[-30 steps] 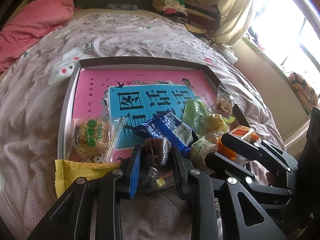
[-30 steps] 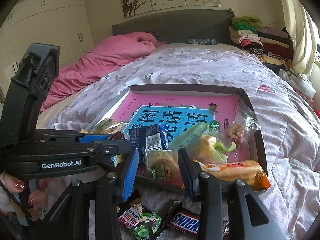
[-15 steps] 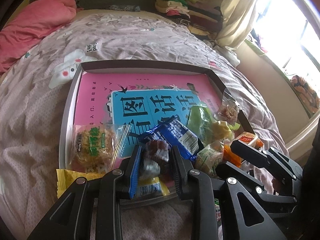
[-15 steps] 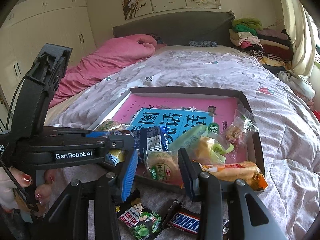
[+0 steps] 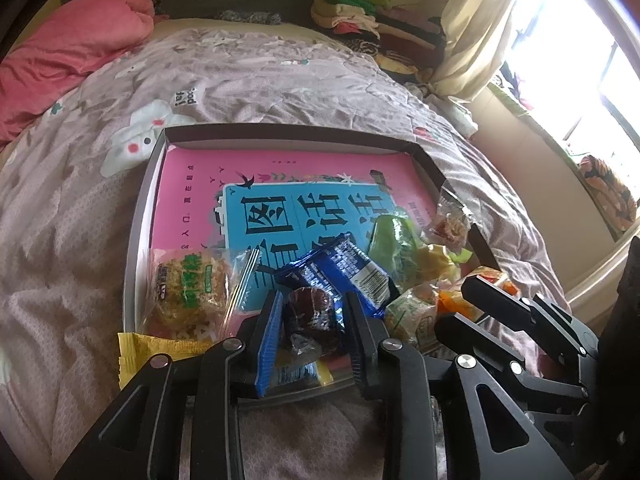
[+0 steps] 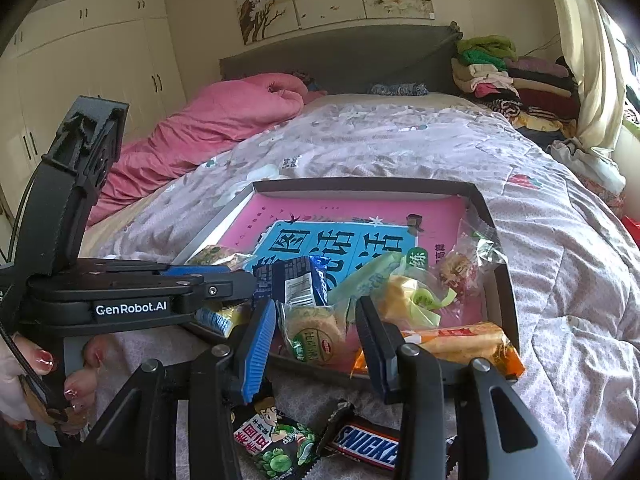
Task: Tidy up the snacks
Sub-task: 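Lower the brown packet into the tray with left tool while right tool releases the bread packet, then move left tool to the green snack packet while right tool reaches the Snickers bar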
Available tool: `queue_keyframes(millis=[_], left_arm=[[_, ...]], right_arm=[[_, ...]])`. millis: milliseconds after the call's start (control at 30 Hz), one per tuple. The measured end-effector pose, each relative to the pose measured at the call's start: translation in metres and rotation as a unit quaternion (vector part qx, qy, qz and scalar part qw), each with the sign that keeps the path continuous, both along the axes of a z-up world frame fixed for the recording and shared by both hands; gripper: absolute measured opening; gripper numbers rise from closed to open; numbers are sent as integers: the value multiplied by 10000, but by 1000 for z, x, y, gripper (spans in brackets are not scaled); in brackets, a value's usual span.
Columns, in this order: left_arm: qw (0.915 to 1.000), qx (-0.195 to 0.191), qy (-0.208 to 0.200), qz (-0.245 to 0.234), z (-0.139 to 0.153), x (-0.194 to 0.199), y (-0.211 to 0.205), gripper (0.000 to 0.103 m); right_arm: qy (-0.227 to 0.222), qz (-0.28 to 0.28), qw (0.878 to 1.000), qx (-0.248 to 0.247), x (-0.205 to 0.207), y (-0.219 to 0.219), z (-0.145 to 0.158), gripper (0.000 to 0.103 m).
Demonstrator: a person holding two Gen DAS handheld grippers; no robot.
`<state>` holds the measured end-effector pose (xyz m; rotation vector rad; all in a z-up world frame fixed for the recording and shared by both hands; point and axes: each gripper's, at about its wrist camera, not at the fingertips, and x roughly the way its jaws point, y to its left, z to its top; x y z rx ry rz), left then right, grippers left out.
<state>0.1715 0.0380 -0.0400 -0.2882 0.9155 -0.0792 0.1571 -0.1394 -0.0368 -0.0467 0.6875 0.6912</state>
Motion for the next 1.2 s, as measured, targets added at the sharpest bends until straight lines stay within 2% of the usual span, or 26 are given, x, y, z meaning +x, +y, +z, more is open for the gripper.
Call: queue_keyframes(millis=[167,433,867,967,1200], left_arm=[[9999,-2,-128,17,10,-6,0,49],[9996,48,-281,-9,27,-14,-3,60],[9987,171,-427,-224,47,-36,-14,64],[9987,169,-390,-287,47,-42,-19,68],[9982,169,-171,-552,35,-57,-36,68]], right_arm=[[-29,-38,9999,94,-1,-4,5,45],[-44,-185,9994,287,-2,-19,15,50],[111,-624,9957,680,-13,-65,32,61],[151,-672,9955,648,-17,-70,32,63],[414,-712,9953,505,-25,-75,23,64]])
